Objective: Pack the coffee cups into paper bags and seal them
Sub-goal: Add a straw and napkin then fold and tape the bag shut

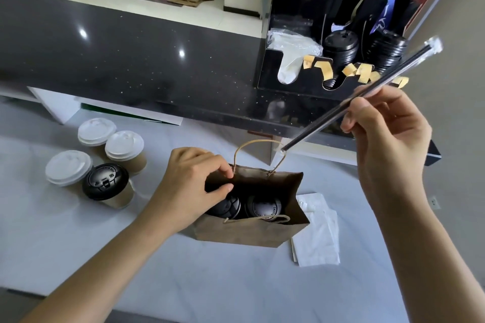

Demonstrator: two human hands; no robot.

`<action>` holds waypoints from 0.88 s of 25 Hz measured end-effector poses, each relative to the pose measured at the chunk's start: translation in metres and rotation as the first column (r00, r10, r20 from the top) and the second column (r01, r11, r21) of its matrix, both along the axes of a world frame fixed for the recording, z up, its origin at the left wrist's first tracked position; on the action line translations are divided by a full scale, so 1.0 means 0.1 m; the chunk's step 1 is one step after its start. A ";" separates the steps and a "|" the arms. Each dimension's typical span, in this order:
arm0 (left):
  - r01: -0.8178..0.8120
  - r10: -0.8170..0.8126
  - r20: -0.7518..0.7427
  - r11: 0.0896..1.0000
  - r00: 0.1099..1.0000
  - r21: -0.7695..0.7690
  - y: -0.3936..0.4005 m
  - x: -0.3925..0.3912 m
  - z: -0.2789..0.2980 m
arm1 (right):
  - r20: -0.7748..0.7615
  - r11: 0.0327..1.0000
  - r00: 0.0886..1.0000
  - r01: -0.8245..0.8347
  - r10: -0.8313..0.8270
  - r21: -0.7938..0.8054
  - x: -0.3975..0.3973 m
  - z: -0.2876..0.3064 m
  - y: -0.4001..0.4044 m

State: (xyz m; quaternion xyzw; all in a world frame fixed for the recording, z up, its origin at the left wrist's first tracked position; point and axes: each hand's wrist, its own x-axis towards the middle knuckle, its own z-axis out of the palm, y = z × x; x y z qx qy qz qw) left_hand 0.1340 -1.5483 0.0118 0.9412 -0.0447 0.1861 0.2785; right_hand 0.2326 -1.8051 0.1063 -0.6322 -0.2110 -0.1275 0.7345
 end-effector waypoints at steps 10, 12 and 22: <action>0.095 -0.025 -0.301 0.971 0.953 0.219 0.01 0.03 -0.17 | 0.149 0.804 0.977 -0.038 0.156 -0.594 -0.25 -0.56 0.22; 0.098 -0.016 -0.320 0.966 0.947 0.240 0.03 0.02 -0.16 | 0.191 0.739 0.959 -0.026 0.208 -0.673 -0.21 -0.68 0.27; 0.079 0.007 -0.461 0.983 0.888 0.167 0.03 -0.01 -0.15 | 0.336 0.298 0.880 0.239 0.336 -0.924 0.05 -1.21 0.58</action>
